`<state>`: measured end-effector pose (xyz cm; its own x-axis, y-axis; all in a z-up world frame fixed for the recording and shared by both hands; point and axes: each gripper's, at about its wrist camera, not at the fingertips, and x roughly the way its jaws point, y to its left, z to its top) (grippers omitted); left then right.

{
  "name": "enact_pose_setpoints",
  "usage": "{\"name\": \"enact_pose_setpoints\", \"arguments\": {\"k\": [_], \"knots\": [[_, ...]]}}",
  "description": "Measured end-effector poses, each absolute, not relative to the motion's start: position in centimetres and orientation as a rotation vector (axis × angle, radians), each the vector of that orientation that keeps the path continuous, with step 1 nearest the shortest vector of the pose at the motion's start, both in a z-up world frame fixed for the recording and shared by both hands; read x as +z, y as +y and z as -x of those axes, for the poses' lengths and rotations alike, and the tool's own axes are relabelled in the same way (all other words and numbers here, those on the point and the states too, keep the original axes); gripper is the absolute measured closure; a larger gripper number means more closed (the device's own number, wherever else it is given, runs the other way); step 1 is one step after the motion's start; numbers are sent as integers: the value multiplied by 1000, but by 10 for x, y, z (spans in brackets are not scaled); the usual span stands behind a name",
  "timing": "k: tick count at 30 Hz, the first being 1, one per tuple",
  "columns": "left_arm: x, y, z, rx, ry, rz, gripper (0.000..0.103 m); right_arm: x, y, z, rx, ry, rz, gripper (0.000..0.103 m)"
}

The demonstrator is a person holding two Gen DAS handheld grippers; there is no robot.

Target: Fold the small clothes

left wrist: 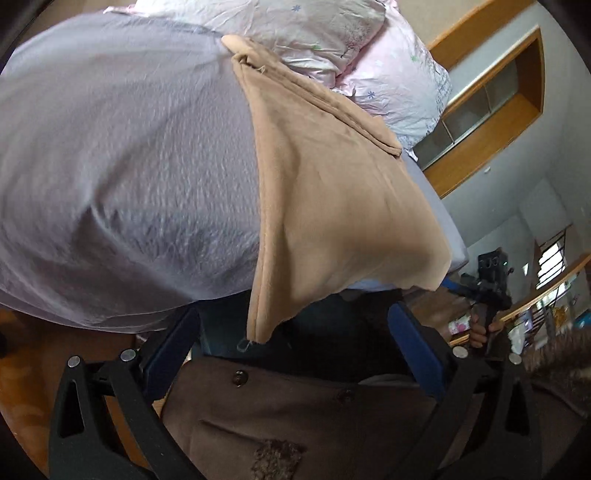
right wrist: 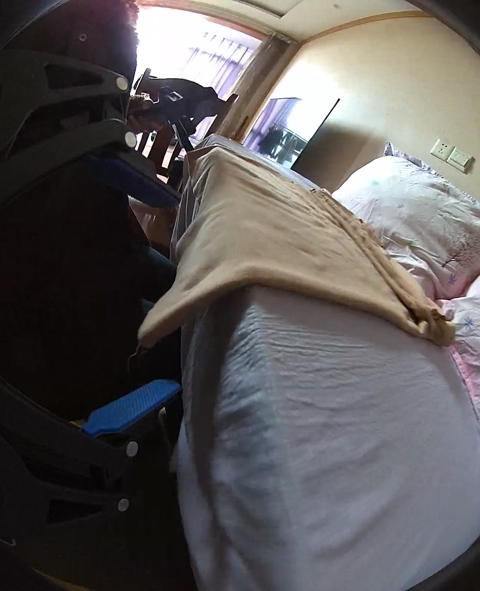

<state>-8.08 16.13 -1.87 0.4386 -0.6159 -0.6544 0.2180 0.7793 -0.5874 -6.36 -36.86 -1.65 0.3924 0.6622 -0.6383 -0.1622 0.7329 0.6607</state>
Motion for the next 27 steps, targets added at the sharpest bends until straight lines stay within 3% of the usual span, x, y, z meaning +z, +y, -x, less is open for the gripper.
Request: {"name": "enact_pose_setpoints", "arguments": {"k": [3,4,5,6,7,8,9,10,16,21,27], "knots": [[-27,160,69,-532,989,502,1,-32,-358,49,596,1061,-560,18],[-28,159,66,-535,985,515,4,-37,-356,46,613,1055,-575,26],[-29,158,62,-543,983,533,10,-41,-353,43,632,1051,-595,45],[-31,158,61,-553,985,555,28,-44,-352,42,657,1049,-614,60],[-34,159,59,-571,993,597,42,-48,-349,42,682,1051,-629,90],[-37,160,57,-604,995,656,53,-50,-347,43,704,1049,-635,97],[-39,161,57,-633,995,699,78,-46,-346,48,728,1028,-632,97],[-40,162,59,-648,998,736,91,-40,-345,52,758,999,-631,98],[8,168,60,-692,892,796,94,38,-352,48,845,748,-621,98],[80,173,-1,-619,728,697,94,107,-351,-14,834,532,-583,98],[86,185,-144,-391,738,685,94,117,-343,-160,537,582,-665,97]]}}
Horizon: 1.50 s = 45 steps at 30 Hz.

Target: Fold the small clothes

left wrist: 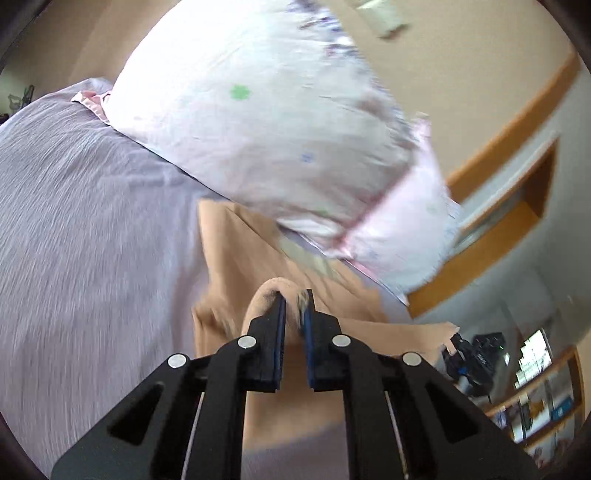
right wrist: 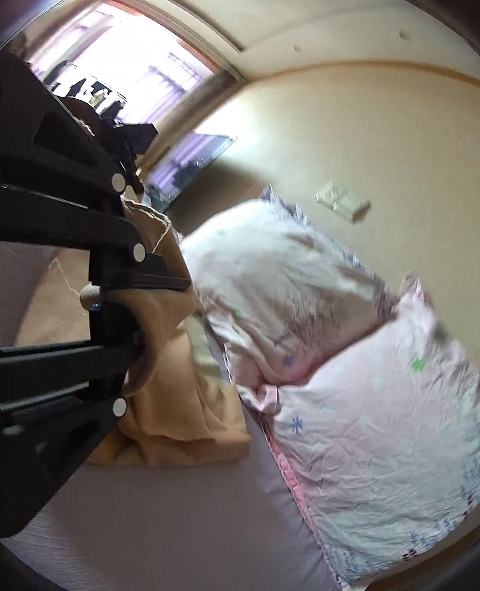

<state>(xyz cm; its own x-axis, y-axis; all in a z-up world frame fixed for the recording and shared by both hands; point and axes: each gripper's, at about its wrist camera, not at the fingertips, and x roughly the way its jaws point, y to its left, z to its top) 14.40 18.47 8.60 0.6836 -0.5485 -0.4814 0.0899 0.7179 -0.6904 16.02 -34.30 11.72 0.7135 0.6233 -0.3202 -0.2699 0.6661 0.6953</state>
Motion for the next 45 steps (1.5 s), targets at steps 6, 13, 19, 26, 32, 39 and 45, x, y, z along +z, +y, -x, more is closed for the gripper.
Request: {"name": "enact_pose_setpoints", "arguments": {"k": [6,13,19,26,32,39,45], "knots": [[45,199,-236,-256,861,738,100,64,-347,-279,307,765,-748,97],[54,183,-241,-393,930,670,83,45,-351,-282,322,768,-766,97],[55,164,-255,-382,1002,585,32,51,-346,-280,345,743,-745,95],[41,153,-269,-335,1100,550,36,48,-345,-279,360,743,-756,94],[31,149,-269,-306,1138,539,47,44,-347,-279,365,742,-770,94],[42,154,-269,-293,1047,570,96,58,-350,-274,386,690,-780,97],[74,158,-290,-218,869,487,96,77,-351,-296,336,663,-752,97]]}}
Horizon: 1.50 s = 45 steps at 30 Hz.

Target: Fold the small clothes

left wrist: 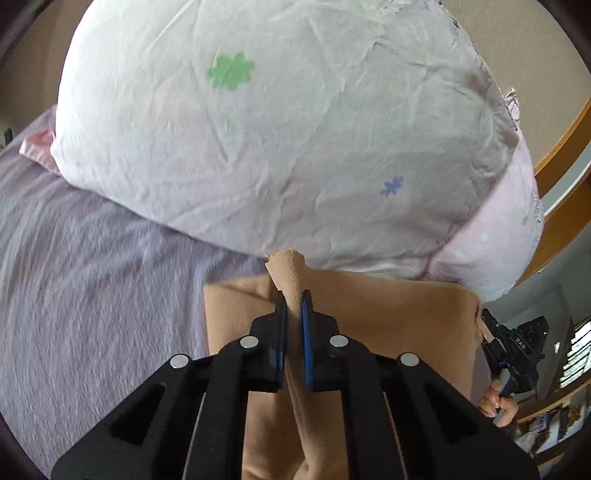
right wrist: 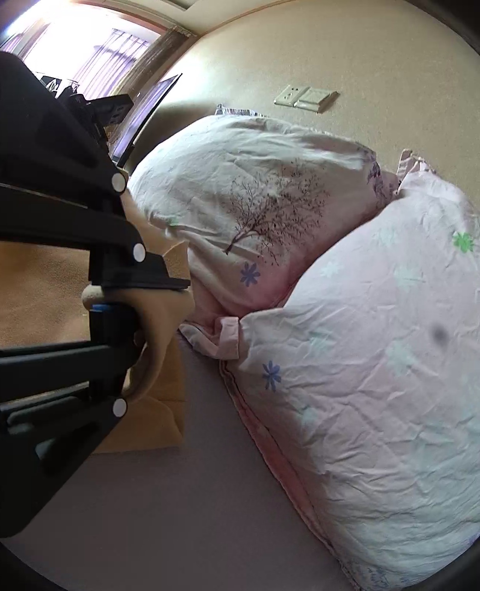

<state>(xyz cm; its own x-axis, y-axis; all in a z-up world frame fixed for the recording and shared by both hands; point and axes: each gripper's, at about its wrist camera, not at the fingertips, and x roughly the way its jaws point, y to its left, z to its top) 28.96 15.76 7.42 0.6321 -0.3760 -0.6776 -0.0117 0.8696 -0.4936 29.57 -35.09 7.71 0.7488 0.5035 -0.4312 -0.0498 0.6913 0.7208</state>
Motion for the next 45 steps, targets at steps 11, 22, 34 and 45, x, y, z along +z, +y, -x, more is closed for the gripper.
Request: {"name": "enact_pose_setpoints", "arguments": {"k": [11,22,34,45], "knots": [[42,175,-312,-152,891,612,95,36,-369,-323,83,826,-835,95],[39,184,-240,-262,987,630,55,74,-392,-280,103,618,-828,5],[0,139,-238,-353,1082,758,88,74,-359,-237,223,681,-750,5],[100,19,-266,-612,948,765,88,94,-375,-173,285,568,-725,5]]}}
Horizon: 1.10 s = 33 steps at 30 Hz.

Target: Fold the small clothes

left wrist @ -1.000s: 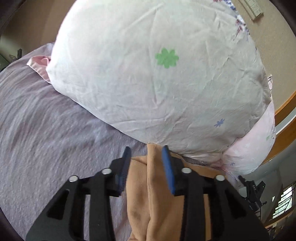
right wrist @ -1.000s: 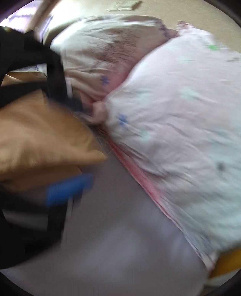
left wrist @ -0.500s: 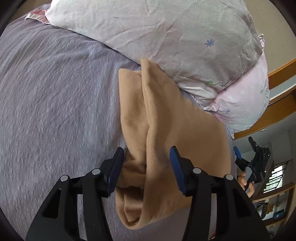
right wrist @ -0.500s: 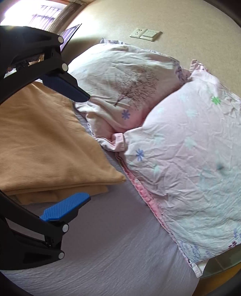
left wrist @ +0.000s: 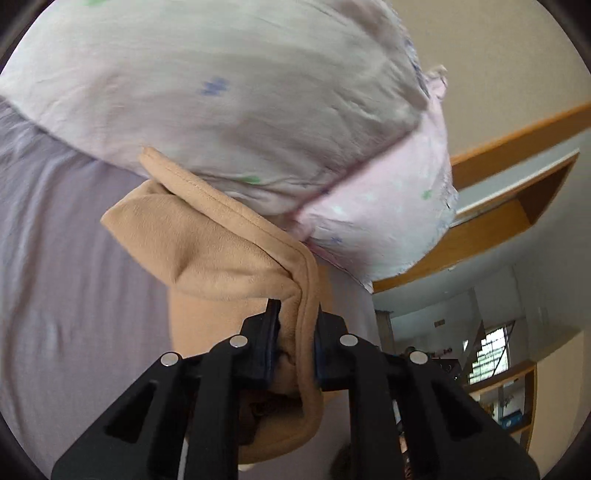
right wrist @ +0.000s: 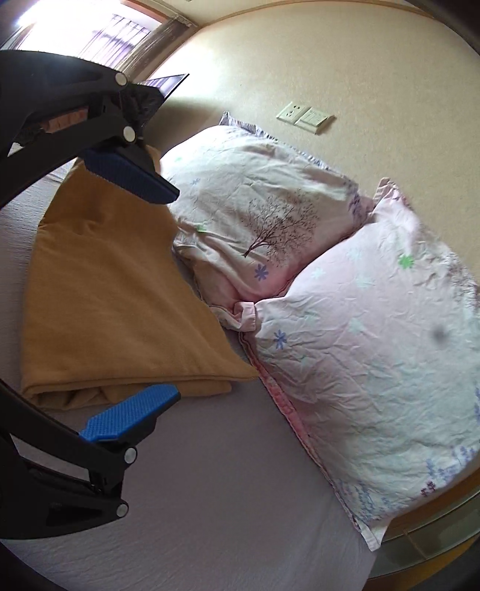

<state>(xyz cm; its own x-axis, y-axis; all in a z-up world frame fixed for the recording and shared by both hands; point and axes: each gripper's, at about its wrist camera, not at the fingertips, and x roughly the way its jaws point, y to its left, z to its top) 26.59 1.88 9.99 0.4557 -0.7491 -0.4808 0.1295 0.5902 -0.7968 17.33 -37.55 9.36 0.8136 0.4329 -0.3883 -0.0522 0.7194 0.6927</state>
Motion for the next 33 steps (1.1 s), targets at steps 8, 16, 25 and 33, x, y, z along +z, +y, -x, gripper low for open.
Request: {"name": "enact_pose_setpoints", "arguments": {"k": [8,16,25,33], "knots": [[60,-202,-284,-924,1195,595,79,77,-408,-151,205,588,-791,5],[97,-107,-269,-753,936,595,18,78,-420,-149,286,657,-769,5],[25,-87,-281,-601,1199,537,18,34,-380,-193,398,963,-786,5],[9,-108,-262,-687,1179,530,49,11,-370,-195,485,993,-841,68]]}}
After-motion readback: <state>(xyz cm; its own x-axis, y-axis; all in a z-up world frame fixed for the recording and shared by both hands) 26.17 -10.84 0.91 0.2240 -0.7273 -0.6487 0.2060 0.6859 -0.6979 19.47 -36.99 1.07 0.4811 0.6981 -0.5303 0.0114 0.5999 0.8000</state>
